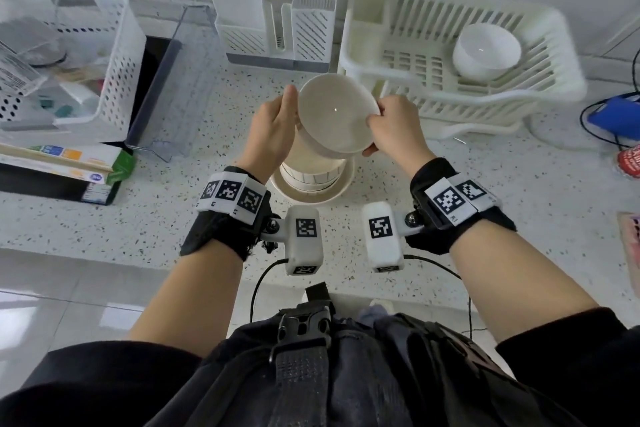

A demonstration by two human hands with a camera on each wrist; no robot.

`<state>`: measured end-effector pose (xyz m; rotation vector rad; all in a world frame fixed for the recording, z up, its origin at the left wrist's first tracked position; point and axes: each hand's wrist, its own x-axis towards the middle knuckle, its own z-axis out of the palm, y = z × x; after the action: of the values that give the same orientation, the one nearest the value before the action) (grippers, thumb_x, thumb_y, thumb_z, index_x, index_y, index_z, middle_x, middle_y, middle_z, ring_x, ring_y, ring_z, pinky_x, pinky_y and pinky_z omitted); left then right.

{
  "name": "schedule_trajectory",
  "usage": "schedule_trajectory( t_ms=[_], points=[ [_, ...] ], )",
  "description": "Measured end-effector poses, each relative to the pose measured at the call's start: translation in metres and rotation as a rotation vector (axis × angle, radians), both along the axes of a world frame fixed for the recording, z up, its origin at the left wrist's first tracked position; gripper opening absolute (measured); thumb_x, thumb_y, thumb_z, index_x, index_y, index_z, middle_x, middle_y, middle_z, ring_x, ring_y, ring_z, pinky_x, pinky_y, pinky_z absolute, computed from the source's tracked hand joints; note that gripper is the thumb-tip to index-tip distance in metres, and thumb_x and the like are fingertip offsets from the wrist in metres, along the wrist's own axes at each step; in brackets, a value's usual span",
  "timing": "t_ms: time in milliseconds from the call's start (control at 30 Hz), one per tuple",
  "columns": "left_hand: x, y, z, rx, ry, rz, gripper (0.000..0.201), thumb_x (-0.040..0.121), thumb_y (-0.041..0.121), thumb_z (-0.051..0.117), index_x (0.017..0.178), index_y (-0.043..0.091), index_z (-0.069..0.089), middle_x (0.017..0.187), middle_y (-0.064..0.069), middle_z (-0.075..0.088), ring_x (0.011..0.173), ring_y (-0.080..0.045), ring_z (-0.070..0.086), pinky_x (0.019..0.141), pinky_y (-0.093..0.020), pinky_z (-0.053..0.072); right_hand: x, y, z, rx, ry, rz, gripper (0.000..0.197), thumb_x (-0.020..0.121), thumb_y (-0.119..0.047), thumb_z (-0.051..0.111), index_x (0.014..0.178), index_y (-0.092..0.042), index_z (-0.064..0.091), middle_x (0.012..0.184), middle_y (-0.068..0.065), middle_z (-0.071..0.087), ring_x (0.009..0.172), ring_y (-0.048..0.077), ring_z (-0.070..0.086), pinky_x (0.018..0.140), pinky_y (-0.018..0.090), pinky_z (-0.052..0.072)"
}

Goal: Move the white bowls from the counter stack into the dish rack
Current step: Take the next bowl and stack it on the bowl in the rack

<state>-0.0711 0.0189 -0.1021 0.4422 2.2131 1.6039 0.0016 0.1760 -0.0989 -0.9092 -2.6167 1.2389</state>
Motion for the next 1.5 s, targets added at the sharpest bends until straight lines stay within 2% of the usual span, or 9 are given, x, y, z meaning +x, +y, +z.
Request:
schedule_trajectory(
  t_ms=[167,333,500,633,900,1067,1200,1333,1500],
  points=[
    [0.007,0.041,0.002,0.055,0.051,-0.065,0.048,0.101,0.031,0.024,0.109,0.006,0.065,0.104,-0.005,0.068,0.092,-0.013,0.063,0.077,-0.014,0.048,0.025,0.036,0.006,-0.114,0.097,-0.160,0.023,0.083,0.010,0.044,0.066,-0.002,0.052,0.081,0.014,0.056,0.051,0.026,0.059,0.027,0.015,0.040],
    [0.017,0.098,0.001,0.053,0.121,-0.111,0.046,0.099,0.032,0.031,0.110,0.003,0.064,0.109,-0.011,0.069,0.102,-0.017,0.063,0.094,-0.034,0.049,0.053,0.085,0.007,-0.155,0.212,-0.290,0.029,0.084,0.010,0.042,0.063,-0.009,0.050,0.092,0.010,0.056,0.058,0.014,0.059,0.034,0.022,0.052],
    [0.032,0.166,0.000,-0.031,0.189,-0.206,0.028,0.095,0.020,0.042,0.108,0.008,0.065,0.096,-0.010,0.068,0.083,-0.011,0.057,0.080,-0.027,0.048,0.077,0.146,0.005,-0.149,0.293,-0.403,0.025,0.083,0.008,0.040,0.070,-0.007,0.055,0.089,0.009,0.057,0.065,0.019,0.061,0.037,0.021,0.053],
    [0.042,0.219,-0.006,-0.169,0.224,-0.262,0.027,0.092,0.010,0.050,0.116,0.009,0.062,0.115,-0.004,0.066,0.103,-0.009,0.056,0.096,-0.023,0.042,0.088,0.198,0.003,-0.142,0.332,-0.465,0.023,0.084,0.008,0.041,0.067,-0.003,0.053,0.071,0.000,0.052,0.046,0.010,0.060,0.034,0.022,0.052],
    [0.034,0.285,-0.021,-0.365,0.252,-0.357,0.033,0.091,0.016,0.052,0.123,0.009,0.057,0.126,-0.005,0.062,0.118,-0.017,0.055,0.096,-0.020,0.037,0.066,0.283,-0.004,-0.199,0.343,-0.501,0.026,0.085,0.008,0.040,0.103,0.005,0.060,0.107,0.015,0.058,0.055,0.014,0.064,0.040,0.025,0.057],
    [0.012,0.312,-0.028,-0.465,0.204,-0.382,0.036,0.094,0.024,0.047,0.127,0.012,0.054,0.130,-0.003,0.059,0.115,-0.020,0.057,0.098,-0.028,0.042,0.027,0.319,-0.015,-0.177,0.309,-0.485,0.029,0.086,0.006,0.041,0.107,0.005,0.060,0.116,0.019,0.057,0.057,0.017,0.066,0.040,0.023,0.056],
    [-0.005,0.326,-0.038,-0.525,0.161,-0.422,0.039,0.096,0.027,0.043,0.130,0.011,0.051,0.134,-0.004,0.057,0.122,-0.019,0.052,0.099,-0.027,0.039,-0.002,0.337,-0.021,-0.084,0.238,-0.458,0.018,0.086,0.008,0.040,0.083,0.003,0.057,0.090,0.010,0.059,0.038,0.001,0.060,0.035,0.017,0.049],
    [-0.017,0.336,-0.049,-0.580,0.105,-0.470,0.038,0.096,0.029,0.040,0.129,0.012,0.052,0.135,-0.007,0.055,0.121,-0.022,0.053,0.098,-0.030,0.041,-0.024,0.346,-0.034,-0.083,0.192,-0.454,0.022,0.082,0.010,0.041,0.068,0.003,0.055,0.075,0.008,0.056,0.037,0.011,0.060,0.046,0.047,0.058],
    [-0.023,0.341,-0.057,-0.601,0.082,-0.504,0.038,0.097,0.030,0.038,0.129,0.014,0.052,0.135,-0.009,0.055,0.122,-0.025,0.052,0.100,-0.034,0.041,-0.034,0.352,-0.047,-0.041,0.133,-0.429,0.040,0.080,0.012,0.041,0.048,-0.011,0.034,0.052,-0.001,0.039,0.033,0.008,0.055,0.040,0.042,0.056]
  ],
)
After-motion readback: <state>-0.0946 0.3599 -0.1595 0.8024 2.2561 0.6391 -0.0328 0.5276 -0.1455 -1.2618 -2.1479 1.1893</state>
